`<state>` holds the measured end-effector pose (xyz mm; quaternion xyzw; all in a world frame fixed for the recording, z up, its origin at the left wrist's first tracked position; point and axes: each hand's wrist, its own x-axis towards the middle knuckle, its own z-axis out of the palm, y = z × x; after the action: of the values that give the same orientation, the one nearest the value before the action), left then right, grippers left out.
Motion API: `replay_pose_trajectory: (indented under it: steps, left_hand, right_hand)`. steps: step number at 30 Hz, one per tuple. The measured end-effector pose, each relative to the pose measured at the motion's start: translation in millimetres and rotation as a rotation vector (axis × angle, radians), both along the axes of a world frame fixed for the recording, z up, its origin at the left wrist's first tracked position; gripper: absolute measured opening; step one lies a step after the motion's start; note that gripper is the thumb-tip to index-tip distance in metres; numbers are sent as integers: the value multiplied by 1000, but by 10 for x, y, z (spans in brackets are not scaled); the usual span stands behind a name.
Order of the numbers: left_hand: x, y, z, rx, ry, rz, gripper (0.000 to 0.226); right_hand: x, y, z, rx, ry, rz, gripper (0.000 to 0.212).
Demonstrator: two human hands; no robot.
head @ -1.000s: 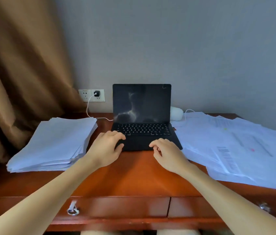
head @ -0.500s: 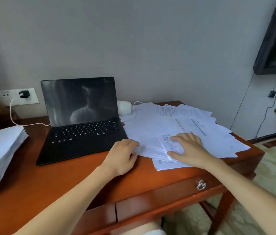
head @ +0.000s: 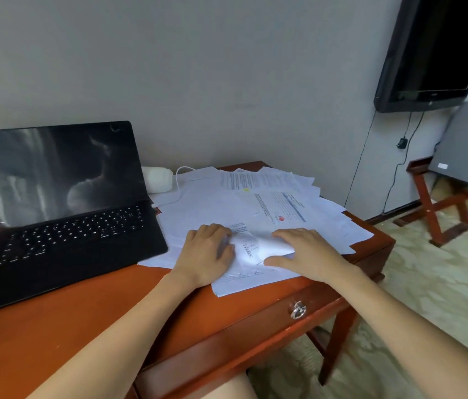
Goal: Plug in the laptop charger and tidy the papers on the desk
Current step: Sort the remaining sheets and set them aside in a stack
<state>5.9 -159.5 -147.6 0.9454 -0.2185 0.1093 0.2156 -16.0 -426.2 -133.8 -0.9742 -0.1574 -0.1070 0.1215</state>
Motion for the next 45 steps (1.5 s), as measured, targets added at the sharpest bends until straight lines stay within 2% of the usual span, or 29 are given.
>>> replay_pose_trajectory:
  steps: [4,7,9,12,14,19,22,25,27,28,31,34,36,37,40,41,42,45]
  left_hand:
    - [28,96,-41,-133,34,-23,71]
    - [10,111,-30,-188,68,-20,68]
    - [1,105,-32,-249,96,-16,60]
    - [41,125,-41,-400,113,0,42]
    - [67,148,-48,-467,128,12,39]
    - [81,166,-80,-472,119,-20,39]
    - [77,155,-81,-458,93,-22,37]
    - [18,134,-33,-553,86,-32,30]
    - [-55,102,37,-736,208,-67,23]
    - [-105,83,92,-893,343,-105,24]
    - [-190,85,241,-1340,769,-207,61]
    - [-162,209,277,-1510,1014,-211,86]
    - [-135,295,295,-1501,1092,-243,86]
    - [-131,316,297,-1484,1106,-264,78]
    - [-127,329,284,-1319,1017,-204,38]
    - [-111,329,264,-1273,968,-143,35]
    - [-104,332,242,-1238,943,-93,42]
    - [-120,335,231,-1165,901,-23,53]
  right_hand:
    - [125,-126,-71,-200,-305,101,46]
    - [171,-160,-121,-190,-446,99,20]
    - [173,-119,-126,-123,-541,18,29]
    - [115,-113,-117,35,-549,-92,31]
    - [33,-131,-97,176,-506,-155,29]
    - [-97,-146,-7,597,-409,-279,29]
    - [-182,-97,65,910,-399,-320,19]
    - [-299,87,140,1042,-405,-291,12]
    - [-353,233,147,996,-369,-244,17]
    - [-377,307,134,946,-338,-212,19]
    - [-436,534,35,746,-265,-57,24]
    - [-464,644,-76,679,-185,27,26]
    - [-454,651,-132,618,-92,26,25]
    - [-454,652,-153,573,-49,38,28]
    - [-521,648,-164,432,46,92,52]
    - [-574,637,-149,381,82,97,62]
    - [-633,627,-137,341,127,106,70]
    - [-760,601,-147,352,207,117,64]
